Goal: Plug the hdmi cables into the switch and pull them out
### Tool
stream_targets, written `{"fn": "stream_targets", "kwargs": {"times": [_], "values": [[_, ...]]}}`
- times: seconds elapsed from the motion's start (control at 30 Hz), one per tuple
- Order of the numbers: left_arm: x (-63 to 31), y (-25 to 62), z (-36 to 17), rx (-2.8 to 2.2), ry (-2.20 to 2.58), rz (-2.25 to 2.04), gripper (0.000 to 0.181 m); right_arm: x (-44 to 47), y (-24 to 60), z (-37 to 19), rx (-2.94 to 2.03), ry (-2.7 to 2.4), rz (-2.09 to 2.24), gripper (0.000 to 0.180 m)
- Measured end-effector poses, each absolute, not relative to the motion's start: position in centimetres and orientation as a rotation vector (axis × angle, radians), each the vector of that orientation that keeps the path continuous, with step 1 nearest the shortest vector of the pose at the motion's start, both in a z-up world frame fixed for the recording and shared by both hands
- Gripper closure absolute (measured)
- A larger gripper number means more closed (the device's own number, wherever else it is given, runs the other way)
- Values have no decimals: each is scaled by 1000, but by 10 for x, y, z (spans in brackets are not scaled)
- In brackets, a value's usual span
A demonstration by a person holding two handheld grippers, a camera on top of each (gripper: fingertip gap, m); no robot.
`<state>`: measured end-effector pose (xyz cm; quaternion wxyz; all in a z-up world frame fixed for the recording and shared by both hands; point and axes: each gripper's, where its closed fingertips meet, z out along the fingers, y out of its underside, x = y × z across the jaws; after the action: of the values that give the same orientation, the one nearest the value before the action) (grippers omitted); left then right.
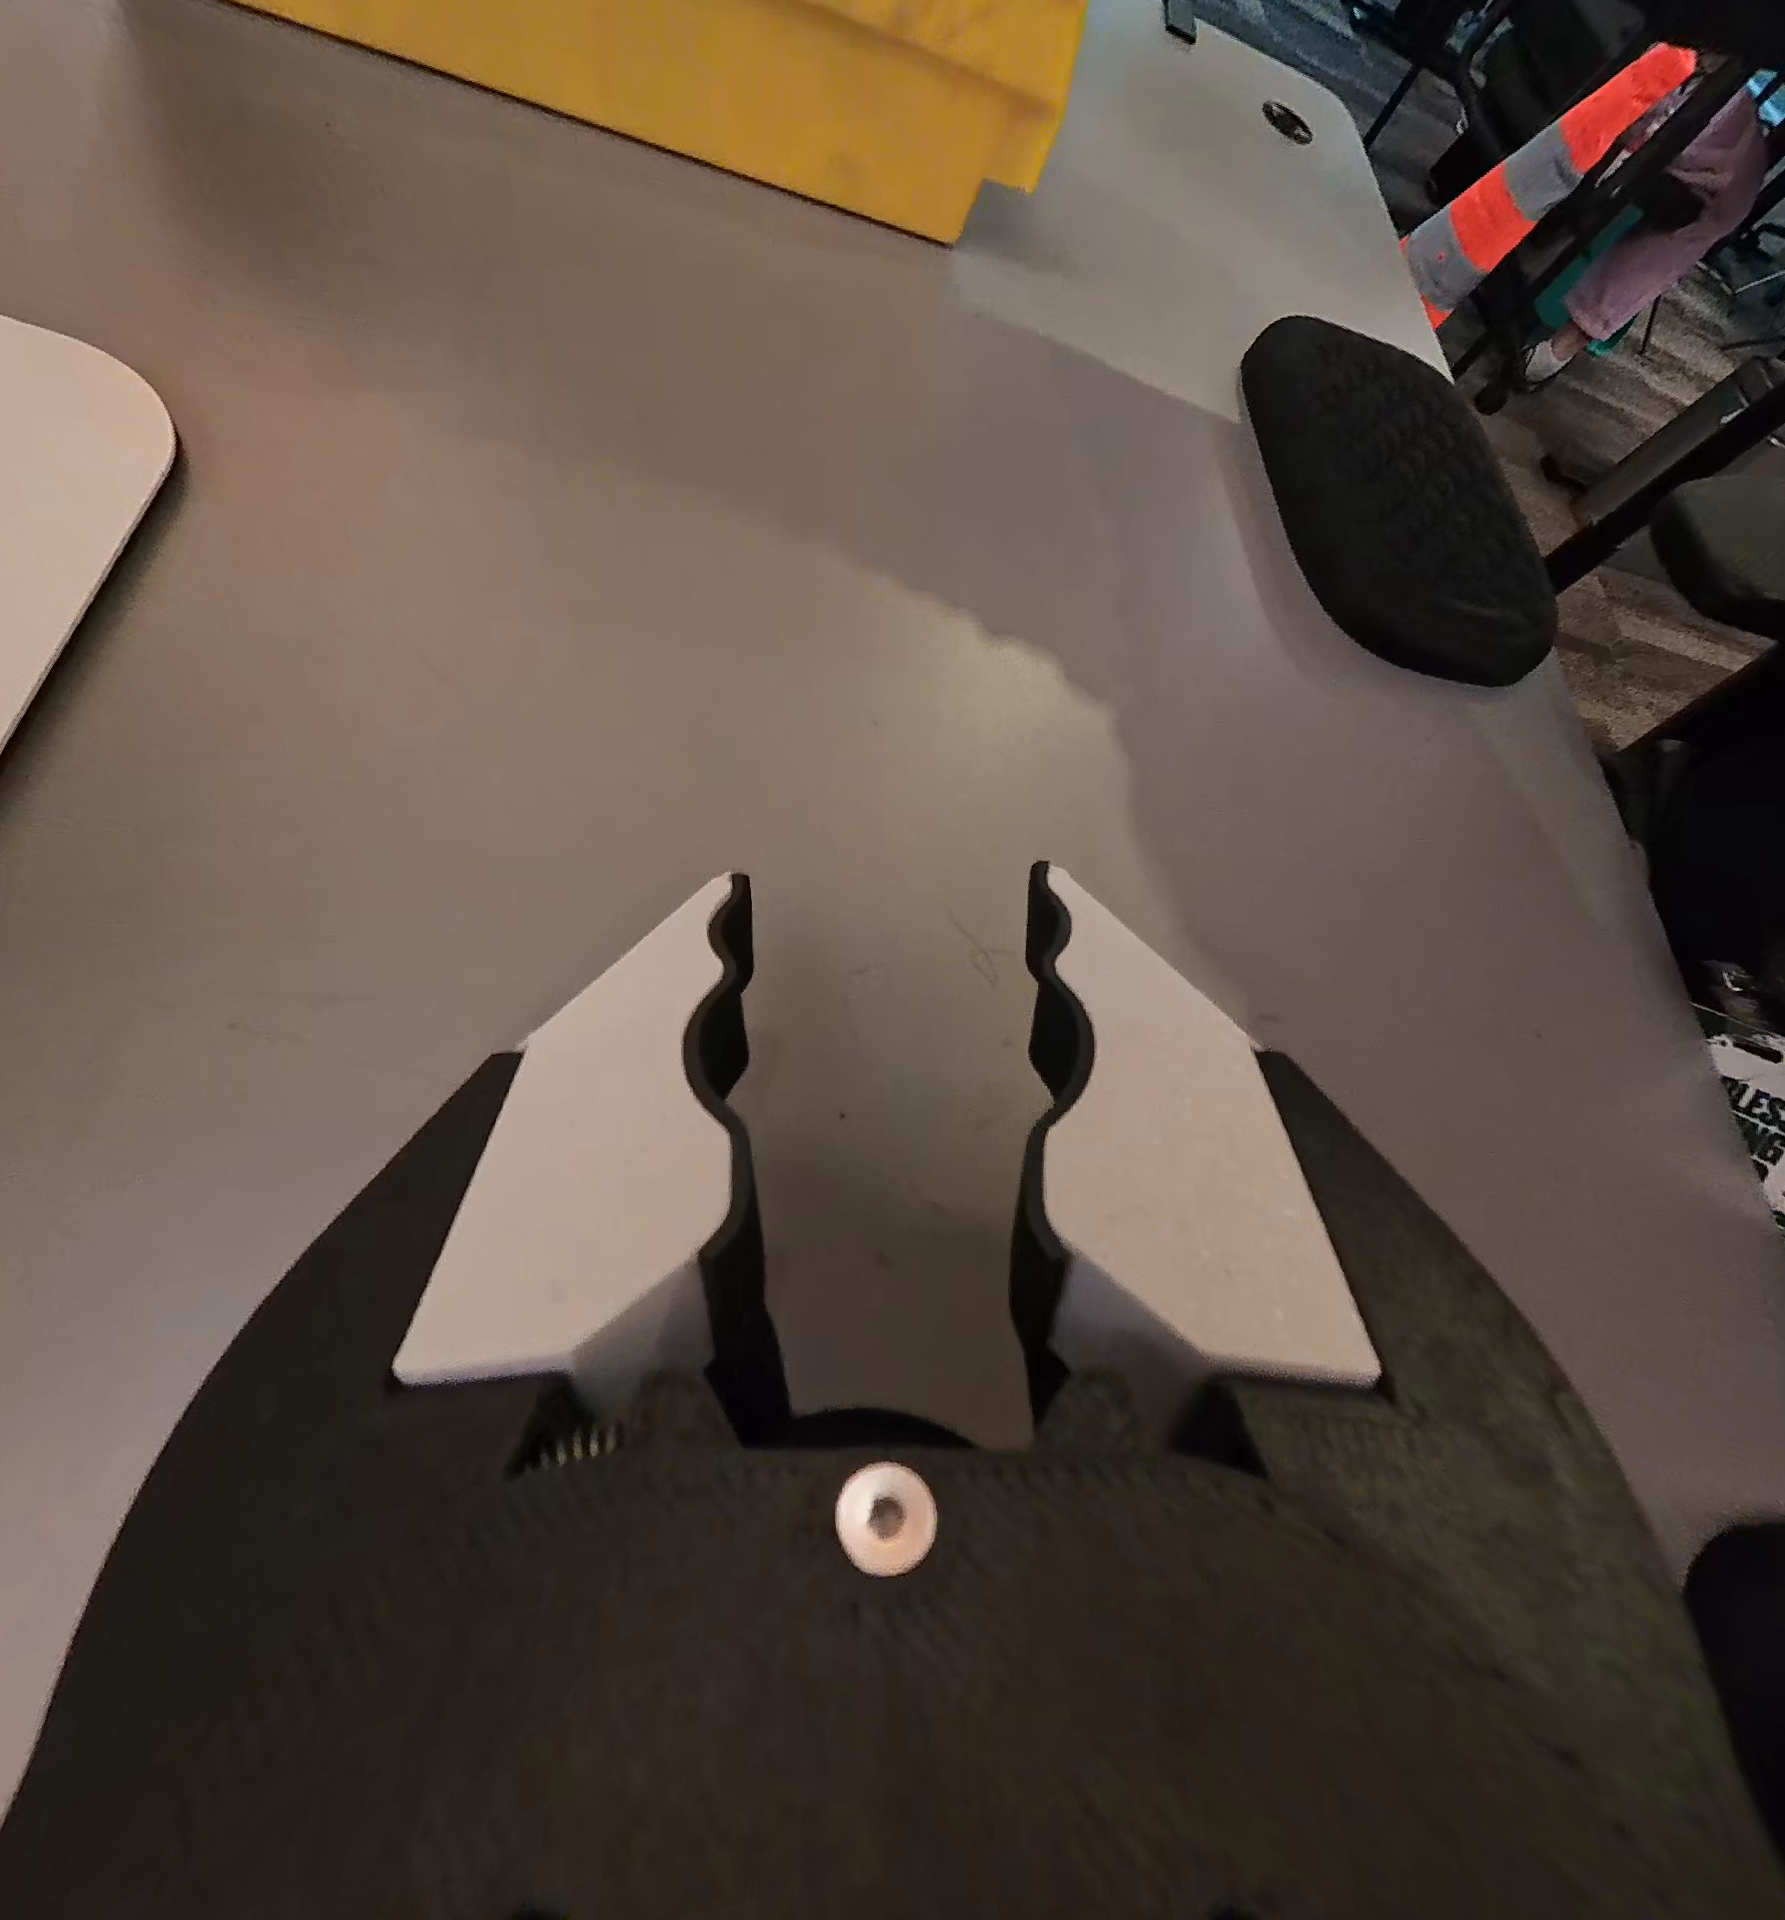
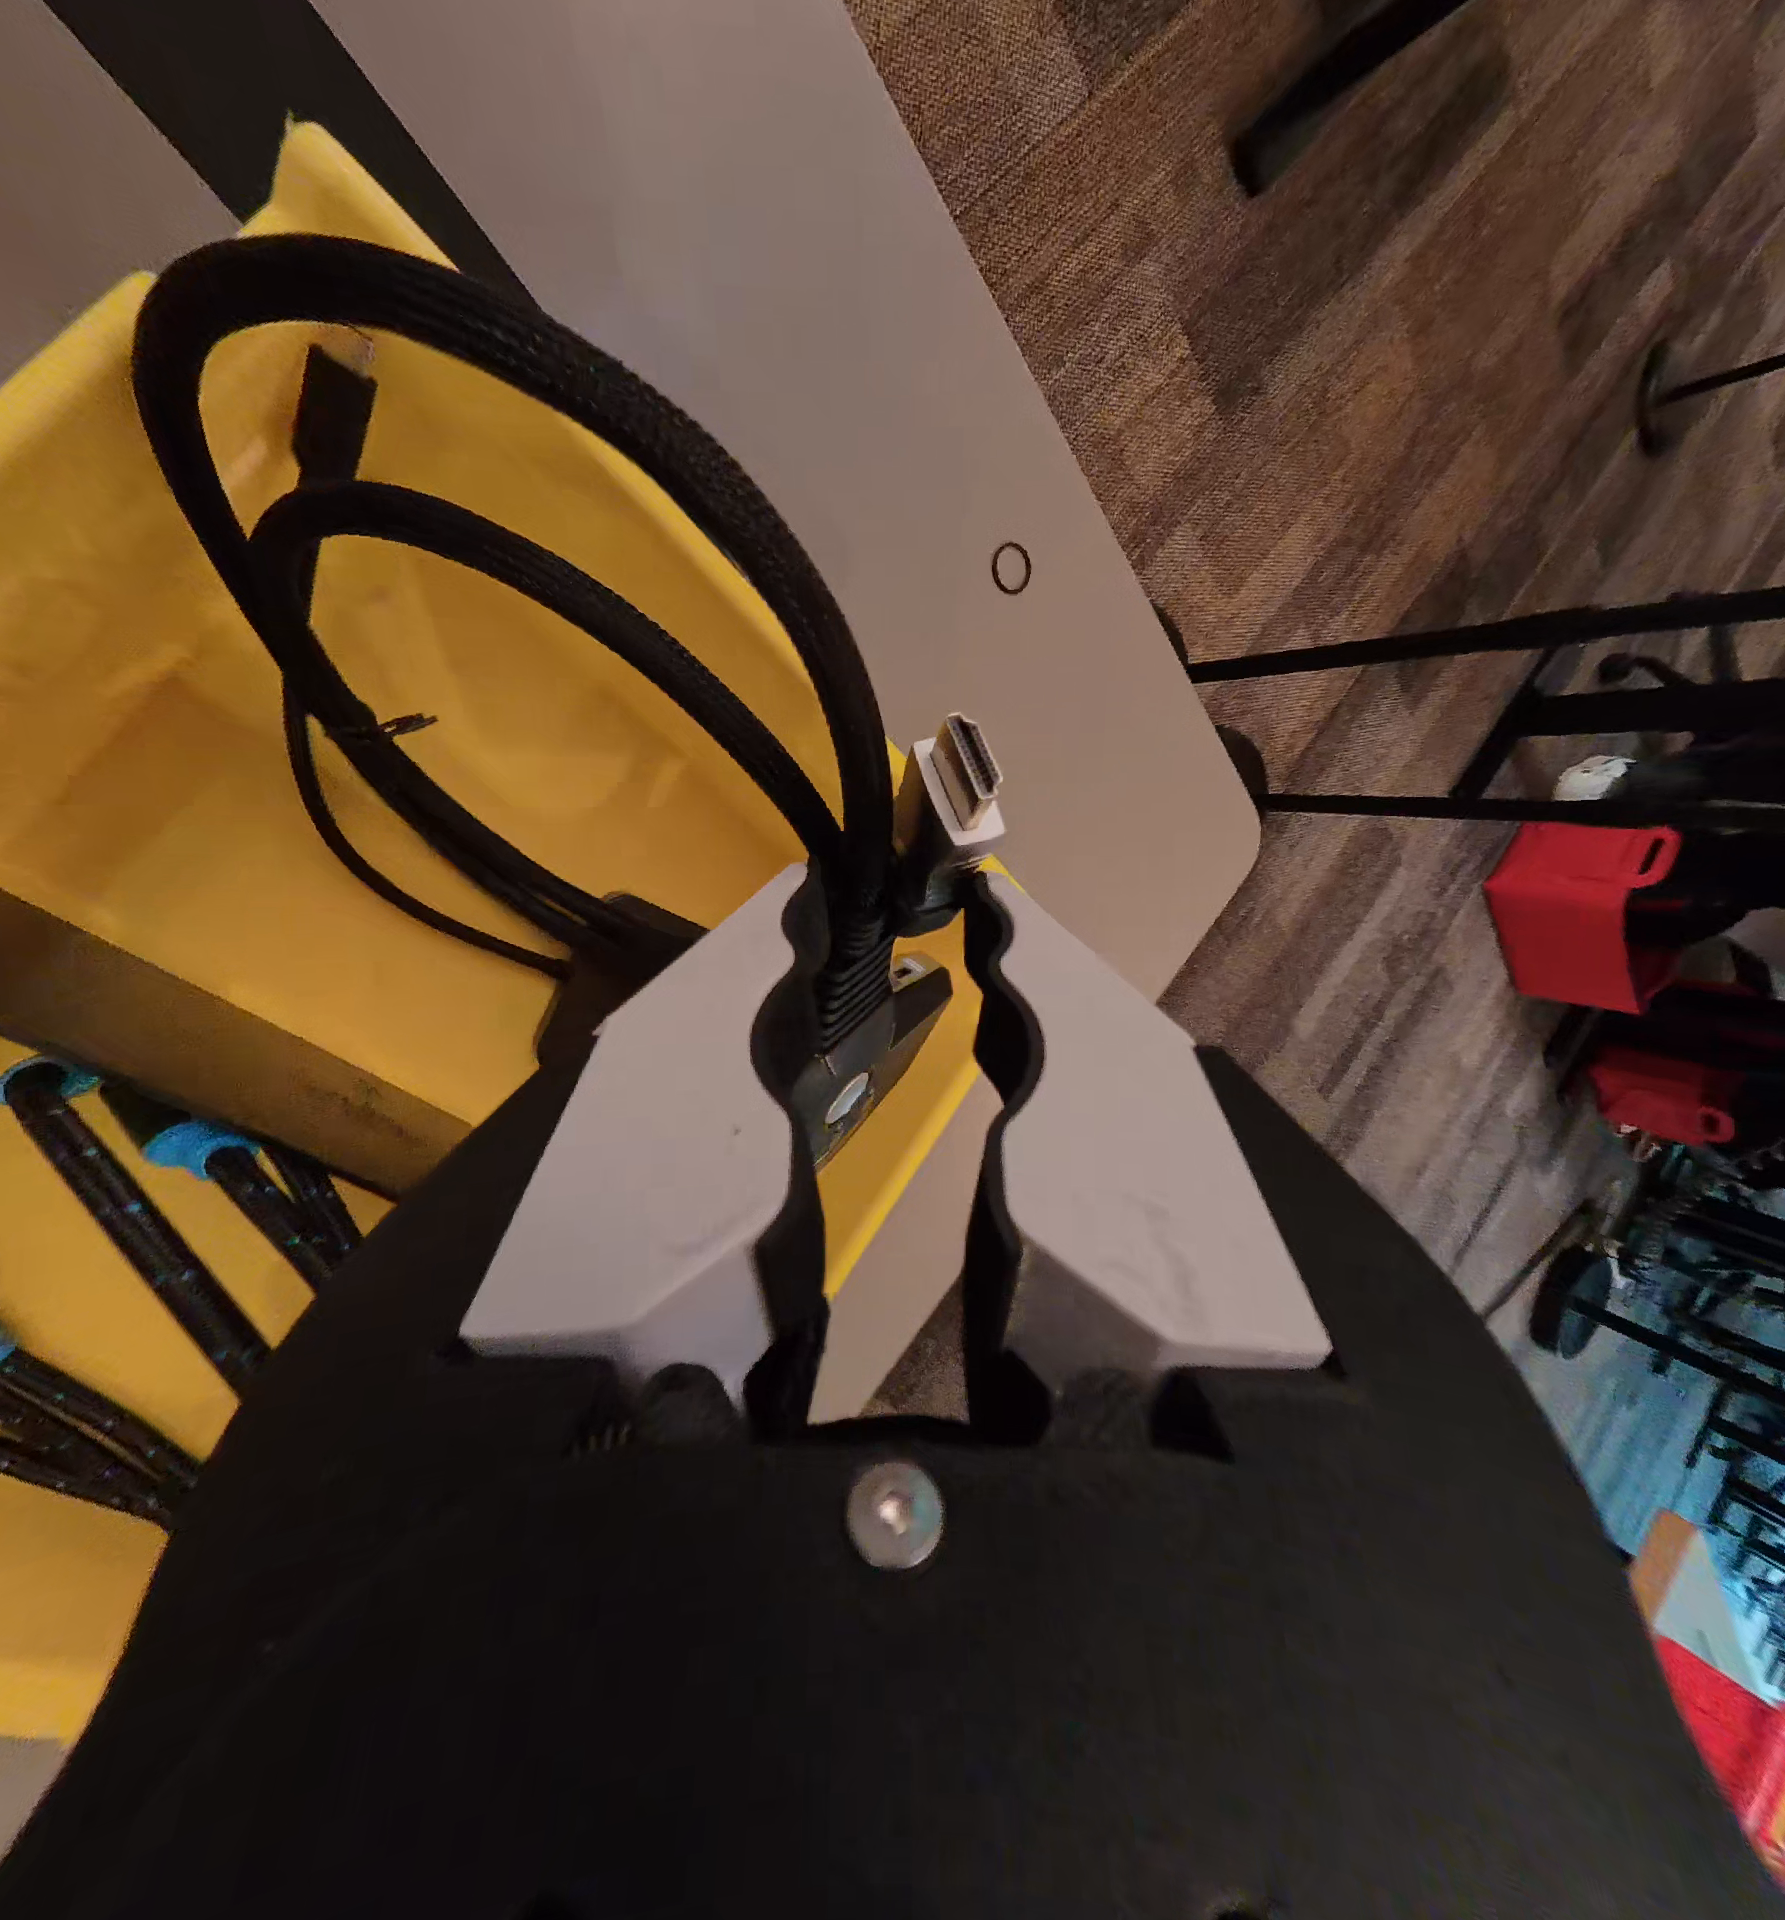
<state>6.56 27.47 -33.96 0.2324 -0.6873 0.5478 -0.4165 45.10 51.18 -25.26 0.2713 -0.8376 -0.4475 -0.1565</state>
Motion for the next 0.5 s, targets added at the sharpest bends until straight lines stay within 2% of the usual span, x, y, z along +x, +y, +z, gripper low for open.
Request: {"fn": "stream_targets", "kwargs": {"times": [0.5], "values": [[65, 275, -340, -1892, 1507, -1138, 129, 458, 515, -271, -2232, -1138, -447, 152]]}}
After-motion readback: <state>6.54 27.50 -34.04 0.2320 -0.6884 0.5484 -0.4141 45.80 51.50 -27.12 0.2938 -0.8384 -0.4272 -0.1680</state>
